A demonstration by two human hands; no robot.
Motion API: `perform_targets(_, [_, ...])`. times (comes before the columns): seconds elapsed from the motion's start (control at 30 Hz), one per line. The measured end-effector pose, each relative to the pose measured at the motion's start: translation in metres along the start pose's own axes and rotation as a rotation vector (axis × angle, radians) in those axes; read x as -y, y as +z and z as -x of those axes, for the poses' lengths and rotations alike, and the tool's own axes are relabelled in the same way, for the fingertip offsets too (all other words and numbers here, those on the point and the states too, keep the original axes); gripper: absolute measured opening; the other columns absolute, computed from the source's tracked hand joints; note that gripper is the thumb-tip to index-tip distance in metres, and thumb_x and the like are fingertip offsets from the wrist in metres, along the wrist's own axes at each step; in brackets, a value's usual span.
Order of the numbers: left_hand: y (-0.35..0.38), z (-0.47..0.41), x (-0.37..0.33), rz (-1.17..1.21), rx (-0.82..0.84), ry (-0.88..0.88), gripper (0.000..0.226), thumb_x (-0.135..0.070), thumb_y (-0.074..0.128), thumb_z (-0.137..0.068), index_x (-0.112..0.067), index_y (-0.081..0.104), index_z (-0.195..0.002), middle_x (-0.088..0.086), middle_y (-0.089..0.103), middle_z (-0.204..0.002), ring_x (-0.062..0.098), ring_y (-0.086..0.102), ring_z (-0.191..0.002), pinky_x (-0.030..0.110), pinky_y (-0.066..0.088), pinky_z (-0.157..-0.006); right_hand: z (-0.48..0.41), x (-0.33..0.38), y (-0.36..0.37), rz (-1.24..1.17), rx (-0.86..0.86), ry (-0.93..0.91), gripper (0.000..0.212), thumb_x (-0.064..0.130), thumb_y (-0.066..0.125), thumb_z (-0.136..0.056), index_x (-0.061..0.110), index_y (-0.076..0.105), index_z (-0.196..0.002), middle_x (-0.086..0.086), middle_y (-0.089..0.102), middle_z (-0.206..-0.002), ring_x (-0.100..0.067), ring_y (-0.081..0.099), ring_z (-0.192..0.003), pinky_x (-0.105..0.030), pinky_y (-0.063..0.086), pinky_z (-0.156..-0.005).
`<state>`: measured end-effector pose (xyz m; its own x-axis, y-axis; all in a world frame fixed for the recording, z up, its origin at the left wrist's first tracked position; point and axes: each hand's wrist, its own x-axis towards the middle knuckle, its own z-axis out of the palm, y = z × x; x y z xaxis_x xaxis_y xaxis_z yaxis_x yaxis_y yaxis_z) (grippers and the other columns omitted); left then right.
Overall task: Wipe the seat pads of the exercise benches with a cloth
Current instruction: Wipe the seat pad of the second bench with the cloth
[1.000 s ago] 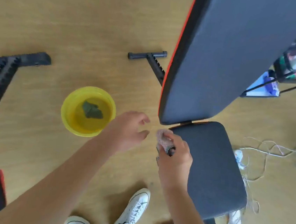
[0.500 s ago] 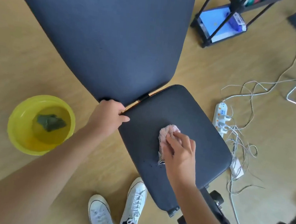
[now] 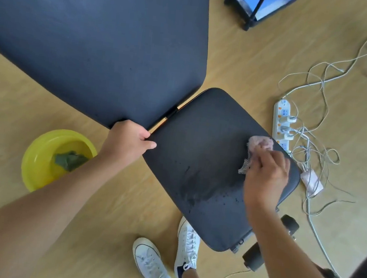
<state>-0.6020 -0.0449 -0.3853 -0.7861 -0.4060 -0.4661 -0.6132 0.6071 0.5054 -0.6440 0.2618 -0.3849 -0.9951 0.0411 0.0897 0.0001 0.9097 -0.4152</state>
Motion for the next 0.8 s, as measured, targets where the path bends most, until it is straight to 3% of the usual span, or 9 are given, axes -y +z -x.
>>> perform_targets(0.07, [0.001, 0.0, 0.002, 0.011, -0.003, 0.003, 0.039, -0.026, 0.087, -0.075, -0.008, 0.079, -0.108, 0.007, 0.081, -0.101, 0.013, 0.071, -0.082, 0.022, 0.045, -0.078, 0.051, 0.017, 0.01, -0.034, 0.059, -0.093, 0.029, -0.013, 0.066, -0.086, 0.004, 0.077, -0.107, -0.01, 0.064, -0.088, -0.032, 0.049, -0.078, -0.041, 0.051, -0.069])
perform_targets(0.17, [0.002, 0.0, 0.001, 0.016, -0.009, 0.003, 0.038, -0.025, 0.088, -0.074, -0.007, 0.079, -0.106, 0.008, 0.082, -0.1, 0.013, 0.071, -0.082, 0.022, 0.047, -0.079, 0.107, 0.01, -0.006, -0.062, 0.388, -0.562, 0.032, -0.004, 0.05, -0.095, 0.004, 0.072, -0.116, -0.006, 0.062, -0.103, -0.027, 0.053, -0.081, -0.035, 0.053, -0.074])
perform_targets(0.27, [0.001, 0.001, -0.002, 0.016, -0.01, 0.005, 0.037, -0.024, 0.088, -0.074, -0.007, 0.079, -0.106, 0.008, 0.082, -0.099, 0.013, 0.07, -0.08, 0.022, 0.047, -0.078, 0.066, -0.031, -0.035, 0.038, 0.573, -0.895, 0.034, 0.0, 0.05, -0.092, 0.008, 0.071, -0.117, -0.006, 0.065, -0.111, -0.026, 0.057, -0.087, -0.036, 0.054, -0.082])
perform_targets(0.33, [0.001, 0.0, -0.003, 0.009, -0.011, 0.006, 0.036, -0.024, 0.087, -0.074, -0.007, 0.079, -0.105, 0.009, 0.082, -0.098, 0.016, 0.073, -0.083, 0.023, 0.048, -0.079, 0.021, -0.061, -0.046, 0.113, 0.417, -0.748, 0.035, -0.004, 0.052, -0.09, 0.008, 0.074, -0.115, -0.009, 0.067, -0.105, -0.028, 0.053, -0.083, -0.041, 0.052, -0.079])
perform_targets(0.43, [0.0, 0.0, -0.004, 0.0, -0.019, 0.004, 0.036, -0.024, 0.088, -0.074, -0.006, 0.08, -0.104, 0.01, 0.082, -0.097, 0.02, 0.074, -0.085, 0.023, 0.049, -0.08, -0.006, -0.066, -0.049, 0.109, 0.092, -0.145, 0.023, -0.005, 0.062, -0.088, 0.003, 0.079, -0.102, -0.016, 0.067, -0.086, -0.038, 0.055, -0.078, -0.045, 0.051, -0.072])
perform_targets(0.5, [0.0, 0.001, -0.004, 0.0, -0.017, 0.003, 0.036, -0.024, 0.088, -0.074, -0.006, 0.08, -0.104, 0.011, 0.082, -0.097, 0.016, 0.071, -0.08, 0.023, 0.048, -0.08, 0.034, -0.041, -0.03, 0.053, 0.039, -0.038, 0.023, -0.009, 0.068, -0.086, 0.003, 0.079, -0.102, -0.013, 0.065, -0.082, -0.036, 0.055, -0.077, -0.041, 0.05, -0.071])
perform_targets(0.6, [-0.001, 0.001, -0.003, -0.006, -0.012, -0.003, 0.036, -0.026, 0.087, -0.074, -0.007, 0.08, -0.104, 0.01, 0.082, -0.096, 0.014, 0.068, -0.076, 0.022, 0.048, -0.079, 0.116, -0.011, -0.02, -0.027, 0.296, -0.372, 0.037, -0.009, 0.059, -0.088, 0.01, 0.073, -0.116, -0.001, 0.061, -0.096, -0.024, 0.049, -0.08, -0.026, 0.049, -0.076])
perform_targets(0.73, [0.0, 0.001, -0.005, -0.002, -0.015, -0.018, 0.037, -0.026, 0.088, -0.073, -0.007, 0.08, -0.104, 0.01, 0.082, -0.095, 0.02, 0.075, -0.082, 0.025, 0.053, -0.081, 0.119, -0.039, -0.042, -0.034, 0.608, -0.776, 0.028, 0.002, 0.048, -0.101, 0.005, 0.072, -0.115, -0.007, 0.067, -0.106, -0.027, 0.062, -0.09, -0.036, 0.055, -0.083])
perform_targets(0.8, [0.0, 0.0, -0.006, 0.0, -0.013, -0.027, 0.037, -0.025, 0.088, -0.073, -0.007, 0.08, -0.104, 0.01, 0.082, -0.095, 0.021, 0.075, -0.082, 0.025, 0.054, -0.081, 0.085, -0.057, -0.053, -0.023, 0.638, -0.88, 0.033, 0.01, 0.041, -0.107, 0.004, 0.071, -0.117, -0.006, 0.066, -0.111, -0.021, 0.059, -0.096, -0.033, 0.051, -0.09])
